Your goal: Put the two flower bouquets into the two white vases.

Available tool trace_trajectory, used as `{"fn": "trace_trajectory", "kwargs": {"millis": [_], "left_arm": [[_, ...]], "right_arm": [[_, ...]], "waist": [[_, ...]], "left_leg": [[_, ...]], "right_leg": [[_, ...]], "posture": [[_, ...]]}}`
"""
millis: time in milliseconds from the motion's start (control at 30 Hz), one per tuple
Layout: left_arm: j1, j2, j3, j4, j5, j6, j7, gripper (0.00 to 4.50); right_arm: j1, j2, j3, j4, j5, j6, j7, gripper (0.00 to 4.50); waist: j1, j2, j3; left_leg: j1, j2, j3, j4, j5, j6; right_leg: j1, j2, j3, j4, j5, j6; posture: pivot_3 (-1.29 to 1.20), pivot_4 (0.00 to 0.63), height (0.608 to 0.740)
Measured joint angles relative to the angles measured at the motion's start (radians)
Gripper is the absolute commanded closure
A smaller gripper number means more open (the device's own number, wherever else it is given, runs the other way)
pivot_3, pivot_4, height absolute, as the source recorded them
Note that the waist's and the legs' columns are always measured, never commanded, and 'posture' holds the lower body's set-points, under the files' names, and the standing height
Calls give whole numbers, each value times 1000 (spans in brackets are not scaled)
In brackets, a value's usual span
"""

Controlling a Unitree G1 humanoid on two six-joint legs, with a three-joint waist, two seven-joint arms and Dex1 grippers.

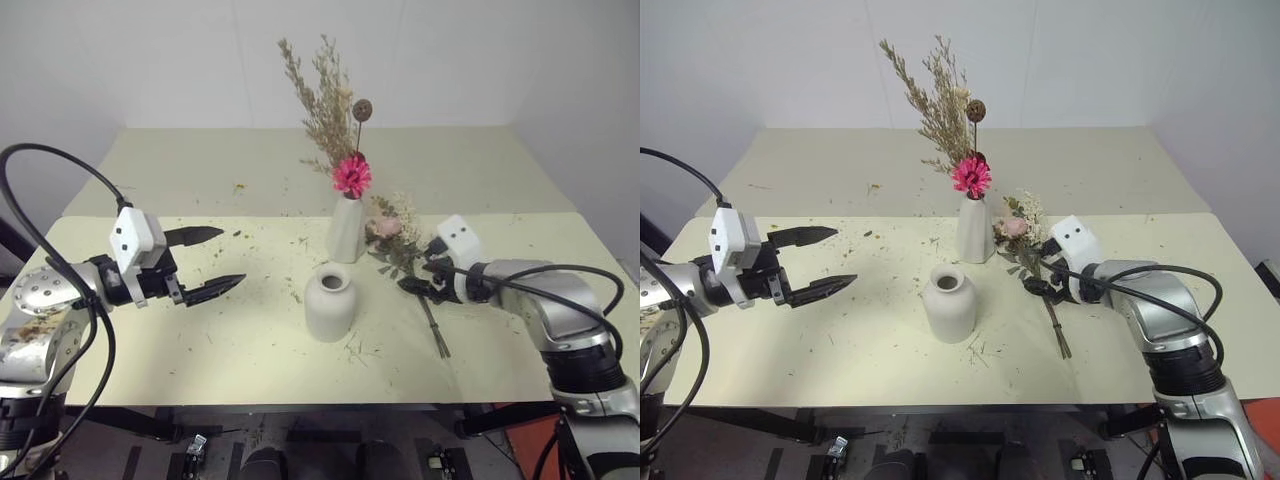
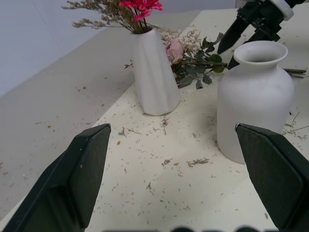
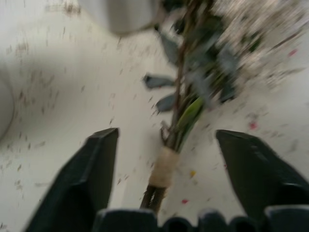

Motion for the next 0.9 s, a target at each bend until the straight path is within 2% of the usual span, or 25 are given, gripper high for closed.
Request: {"fn": "trace_trajectory", "kwargs": {"millis": [200, 267, 500, 600, 733, 900], "left_arm": [[22, 0, 24, -18, -6, 0, 7, 0], [22, 0, 24, -20, -9, 0, 11, 0], [22, 0, 24, -22, -12, 0, 13, 0], [22, 0, 24, -21, -12, 0, 13, 0], [1, -2, 14, -15, -11, -3, 13, 0], [-29, -8, -10, 16, 1, -19, 7, 0]], "right_arm": [[-34, -14, 38, 39, -1, 30, 26, 3796], [-44, -14, 47, 48, -3, 30, 25, 4290], [-44, -16, 44, 61, -15, 30, -2, 4326], [-30, 4, -9, 80, -23, 28, -61, 4326], [-32, 108, -197, 189, -105, -94, -313, 4326], [-85, 197, -390, 233, -177, -371, -587, 4326]], "waist": [[1, 0, 0], [1, 0, 0], [0, 0, 0], [3, 0, 0], [4, 0, 0], [1, 0, 0]], "left_leg": [[0, 0, 0, 0, 0, 0], [1, 0, 0, 0, 0, 0], [0, 0, 0, 0, 0, 0], [0, 0, 0, 0, 0, 0], [0, 0, 0, 1, 0, 0], [-1, 0, 0, 0, 0, 0]], "right_leg": [[0, 0, 0, 0, 0, 0], [0, 0, 0, 0, 0, 0], [0, 0, 0, 0, 0, 0], [0, 0, 0, 0, 0, 0], [0, 0, 0, 1, 0, 0], [-1, 0, 0, 2, 0, 0]], "posture": [[0, 150, 740], [0, 150, 740], [0, 150, 740], [0, 150, 740], [0, 150, 740], [0, 150, 740]]}}
